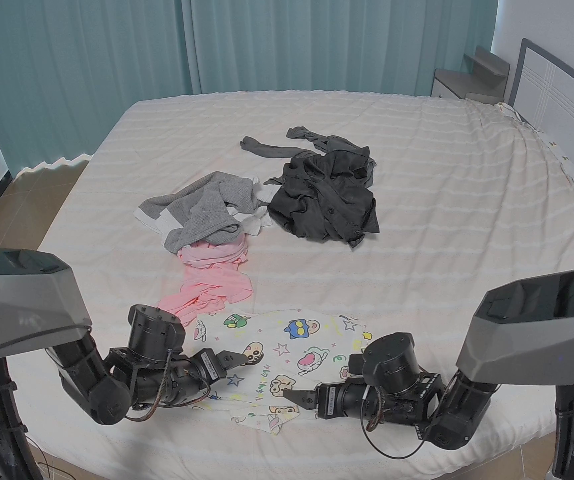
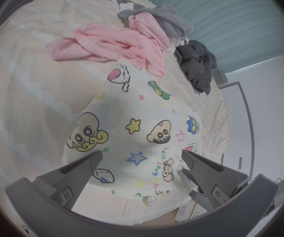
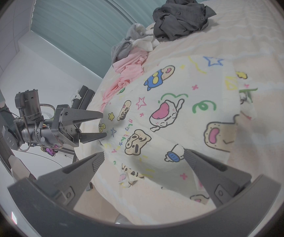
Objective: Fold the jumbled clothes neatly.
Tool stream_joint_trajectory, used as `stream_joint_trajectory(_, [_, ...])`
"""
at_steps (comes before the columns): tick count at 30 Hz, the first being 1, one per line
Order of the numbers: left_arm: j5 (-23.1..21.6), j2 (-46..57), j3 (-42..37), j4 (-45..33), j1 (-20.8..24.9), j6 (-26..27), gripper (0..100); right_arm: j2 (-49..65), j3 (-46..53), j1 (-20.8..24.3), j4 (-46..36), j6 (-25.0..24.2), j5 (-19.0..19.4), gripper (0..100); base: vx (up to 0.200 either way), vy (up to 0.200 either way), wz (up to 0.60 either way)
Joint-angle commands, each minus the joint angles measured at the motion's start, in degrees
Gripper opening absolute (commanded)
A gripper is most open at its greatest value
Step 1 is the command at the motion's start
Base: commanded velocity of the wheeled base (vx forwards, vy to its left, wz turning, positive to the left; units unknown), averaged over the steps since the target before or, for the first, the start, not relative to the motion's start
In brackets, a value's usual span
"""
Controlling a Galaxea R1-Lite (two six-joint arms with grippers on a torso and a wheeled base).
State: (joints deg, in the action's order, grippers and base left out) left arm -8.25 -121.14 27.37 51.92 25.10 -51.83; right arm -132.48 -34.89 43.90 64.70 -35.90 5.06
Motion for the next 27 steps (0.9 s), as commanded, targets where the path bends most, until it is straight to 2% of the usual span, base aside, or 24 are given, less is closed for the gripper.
stream_joint_trajectory(1, [-0.01,12.94,-4.87,0.02,-0.67,-0.11,100,13.03,7.99,-1.18,0.26,-0.05,-0.75,100,0.000,0.000,0.00])
stream_joint_trajectory(4, [-0.01,18.92,-6.36,0.02,-1.02,-0.02,100,17.78,11.16,-2.24,0.34,0.13,-2.16,100,0.000,0.000,0.00])
stream_joint_trajectory(5, [-0.01,25.25,-7.50,-0.06,-1.11,0.07,100,22.52,14.06,-3.56,0.52,0.66,-4.80,100,0.000,0.000,0.00])
stream_joint_trajectory(8, [0.61,35.27,-7.86,-3.32,-1.02,1.56,100,30.35,17.93,-5.31,0.17,0.92,-9.72,100,0.000,0.000,0.00])
stream_joint_trajectory(12, [2.54,49.33,-6.71,-15.62,-1.02,9.03,100,41.60,22.94,-8.04,-0.36,1.89,-16.13,100,0.000,0.000,0.00])
stream_joint_trajectory(13, [2.63,49.86,-6.54,-16.15,-0.93,9.30,100,42.04,23.11,-8.04,-0.45,2.06,-16.40,100,0.000,0.000,0.00])
stream_joint_trajectory(14, [5.26,57.07,-4.69,-22.65,-0.49,11.23,100,48.01,25.57,-9.01,-2.12,4.08,-19.56,100,0.000,0.000,0.00])
stream_joint_trajectory(16, [8.08,63.66,-2.23,-29.86,-0.05,11.84,100,54.69,27.51,-9.53,-5.28,6.28,-22.99,100,0.000,0.000,0.00])
stream_joint_trajectory(19, [13.17,72.80,2.95,-44.36,0.30,12.20,100,66.29,28.47,-9.71,-12.66,8.92,-28.61,100,0.000,0.000,0.00])
stream_joint_trajectory(22, [18.01,81.94,6.47,-57.11,0.30,13.95,100,79.48,27.07,-11.20,-25.14,11.64,-34.24,100,0.000,0.000,0.00])
stream_joint_trajectory(27, [24.86,91.43,6.56,-66.60,-1.99,16.94,100,97.41,24.43,-20.08,-44.13,13.23,-34.94,100,0.000,0.000,0.00])
